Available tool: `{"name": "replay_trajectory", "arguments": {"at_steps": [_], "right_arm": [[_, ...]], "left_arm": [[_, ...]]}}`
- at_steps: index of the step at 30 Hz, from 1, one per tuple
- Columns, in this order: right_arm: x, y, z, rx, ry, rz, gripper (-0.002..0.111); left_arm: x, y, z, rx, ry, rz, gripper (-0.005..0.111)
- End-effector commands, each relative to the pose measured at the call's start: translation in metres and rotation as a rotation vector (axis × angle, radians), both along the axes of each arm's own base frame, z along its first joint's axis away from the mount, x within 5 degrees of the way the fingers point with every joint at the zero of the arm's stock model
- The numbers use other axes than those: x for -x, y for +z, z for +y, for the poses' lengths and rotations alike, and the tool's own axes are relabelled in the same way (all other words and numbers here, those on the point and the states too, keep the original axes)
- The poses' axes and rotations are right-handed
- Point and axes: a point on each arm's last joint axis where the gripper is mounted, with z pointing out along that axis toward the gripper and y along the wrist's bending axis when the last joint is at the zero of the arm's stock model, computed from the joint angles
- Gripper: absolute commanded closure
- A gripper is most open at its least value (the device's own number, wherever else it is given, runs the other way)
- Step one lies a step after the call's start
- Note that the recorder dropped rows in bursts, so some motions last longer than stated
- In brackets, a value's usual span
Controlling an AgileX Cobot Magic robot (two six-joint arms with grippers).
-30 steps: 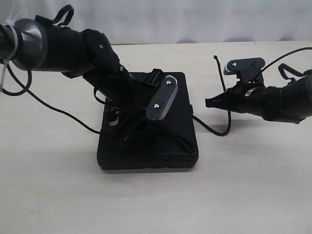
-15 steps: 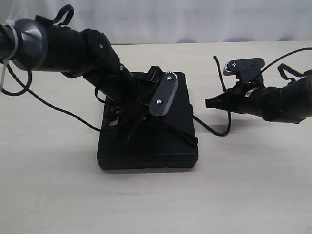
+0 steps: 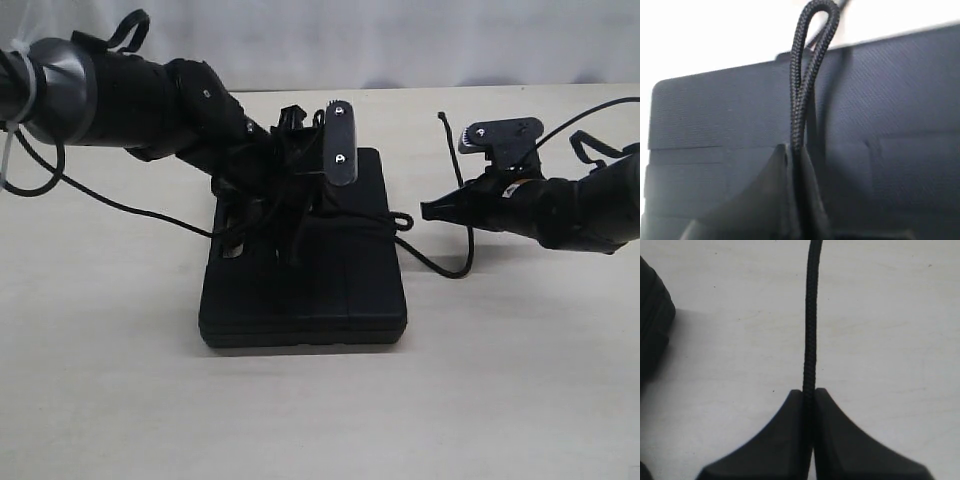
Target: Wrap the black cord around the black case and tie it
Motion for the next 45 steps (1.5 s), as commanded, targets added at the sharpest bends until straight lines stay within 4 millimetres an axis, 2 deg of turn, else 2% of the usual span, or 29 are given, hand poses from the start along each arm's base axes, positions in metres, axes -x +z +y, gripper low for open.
{"name": "replay_trajectory", "arguments": {"at_steps": [1,6,12,24,32,37,45], "right_arm": [[0.000,0.004,0.001,0.019,0.029,-0.023,0.104],[-0.001,0.007,0.001,0.035,0.050,-0.069,0.104],[0.006,0.004,0.004,0.078,0.141,-0.126,0.104],[0.027,0.021,0.029,0.105,0.559,-0.237,0.104],[0.035,0.018,0.037,0.128,0.728,-0.219,0.104],[0.035,0.021,0.038,0.115,0.723,-0.226,0.104],[0.034,0.024,0.039,0.092,0.724,-0.254,0.104]], "left_arm": [[-0.014,0.007,0.001,0.165,0.285,0.009,0.107],[-0.024,0.010,0.010,0.283,0.447,0.092,0.107],[-0.038,0.013,0.029,0.422,0.624,0.199,0.107],[-0.053,0.014,0.062,0.496,0.664,0.307,0.107],[-0.055,0.014,0.064,0.483,0.675,0.268,0.107],[-0.057,0.013,0.066,0.470,0.690,0.241,0.107],[-0.058,-0.010,0.064,0.427,0.678,0.282,0.107]]}}
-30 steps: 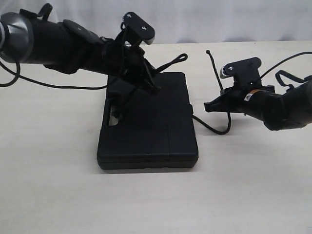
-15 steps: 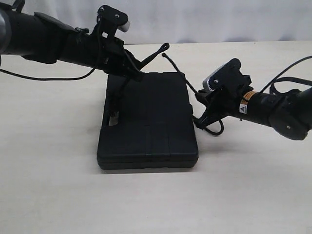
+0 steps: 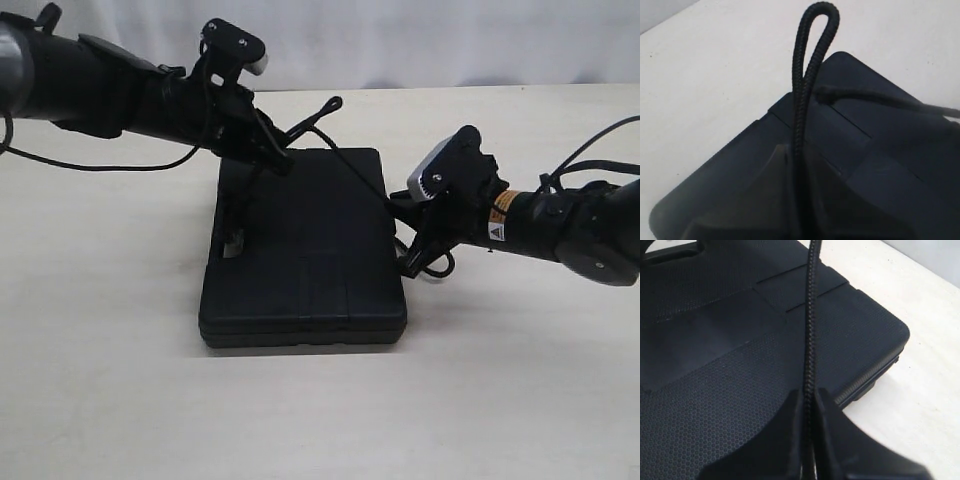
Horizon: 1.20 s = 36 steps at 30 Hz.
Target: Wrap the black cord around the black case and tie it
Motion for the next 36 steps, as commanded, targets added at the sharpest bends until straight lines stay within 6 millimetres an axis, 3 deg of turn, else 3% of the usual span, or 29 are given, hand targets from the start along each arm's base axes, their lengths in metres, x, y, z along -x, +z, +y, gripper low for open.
{"name": "replay_trajectory", "arguments": {"at_steps": [1,14,29,36], "right_arm": [[0.002,0.004,0.001,-0.012,0.014,-0.015,0.104],[0.002,0.001,-0.001,0.013,-0.001,0.006,0.104],[0.000,0.005,0.000,-0.032,-0.017,-0.010,0.104],[0.000,0.010,0.005,-0.102,0.012,-0.031,0.104]], "left_arm": [[-0.001,-0.014,-0.001,-0.007,-0.001,0.032,0.107],[0.002,0.008,-0.003,0.039,-0.013,-0.009,0.107],[0.016,0.010,-0.015,0.100,-0.221,0.019,0.107],[0.019,-0.003,-0.019,0.092,-0.326,0.026,0.107]]}}
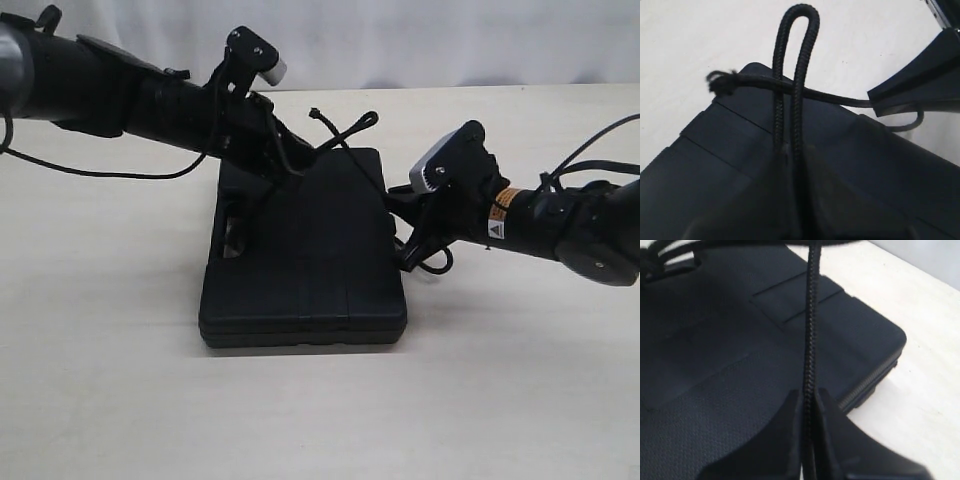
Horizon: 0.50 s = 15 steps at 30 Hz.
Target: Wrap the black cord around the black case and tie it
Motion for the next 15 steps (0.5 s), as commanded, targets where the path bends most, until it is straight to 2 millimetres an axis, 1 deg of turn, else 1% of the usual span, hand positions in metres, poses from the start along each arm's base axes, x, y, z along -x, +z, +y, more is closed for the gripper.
{"name": "replay_trajectory", "arguments": {"at_steps": [1,5,7,9,10,12,15], "right_arm": [[0.001,0.008,0.004,-0.052,0.033,-0.041,0.104],[0.001,0.009,0.005,-0.064,0.037,-0.048,0.104],[0.001,0.009,0.005,-0.067,0.035,-0.045,0.104],[0.001,0.009,0.005,-0.067,0.035,-0.045,0.104],[0.001,0.009,0.005,-0.067,0.035,-0.045,0.104],[0.001,0.009,0.005,-0.067,0.035,-0.045,0.104],[0.001,0.009,0.005,-0.067,0.035,-0.045,0.104]], "left_arm": [[0.006,-0.009,-0.006,0.010,-0.131,-0.008,0.107],[0.016,-0.008,-0.012,0.038,-0.337,-0.089,0.107],[0.016,-0.008,-0.012,0.035,-0.347,-0.100,0.107],[0.014,-0.009,-0.011,0.014,-0.321,-0.111,0.106],[0.012,-0.009,-0.010,0.002,-0.307,-0.116,0.103],[0.011,-0.010,-0.009,-0.008,-0.295,-0.122,0.094],[0.011,-0.010,-0.009,-0.007,-0.297,-0.122,0.072]]}}
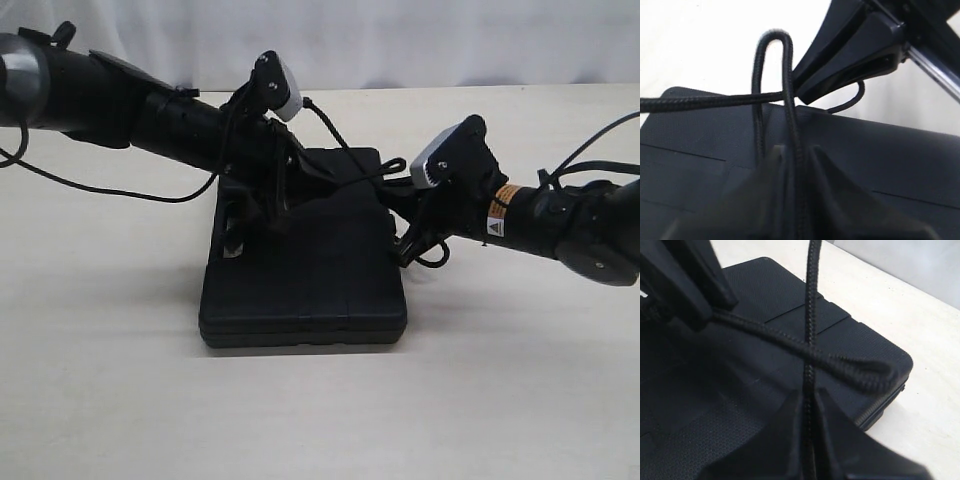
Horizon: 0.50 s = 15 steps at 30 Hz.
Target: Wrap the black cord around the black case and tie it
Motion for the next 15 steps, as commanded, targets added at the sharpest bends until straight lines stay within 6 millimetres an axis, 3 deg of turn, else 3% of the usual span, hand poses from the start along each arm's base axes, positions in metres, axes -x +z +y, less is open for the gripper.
{"name": "replay_trajectory", "arguments": {"at_steps": [1,3,5,11,15], "right_arm": [[0.001,0.005,0.001,-0.014,0.011,-0.016,0.104],[0.001,0.005,0.001,-0.014,0.011,-0.016,0.104],[0.001,0.005,0.001,-0.014,0.011,-0.016,0.104],[0.001,0.005,0.001,-0.016,0.013,-0.018,0.104],[0.002,0.008,0.004,-0.056,0.037,-0.026,0.104]], "left_arm": [[0.000,0.001,0.000,0.003,0.003,-0.010,0.063],[0.000,0.001,0.000,0.003,0.003,-0.010,0.051],[-0.001,0.003,0.000,0.008,0.011,-0.013,0.047],[-0.019,0.015,0.000,0.181,0.297,0.055,0.048],[-0.022,0.018,-0.002,0.231,0.339,0.127,0.048]]}}
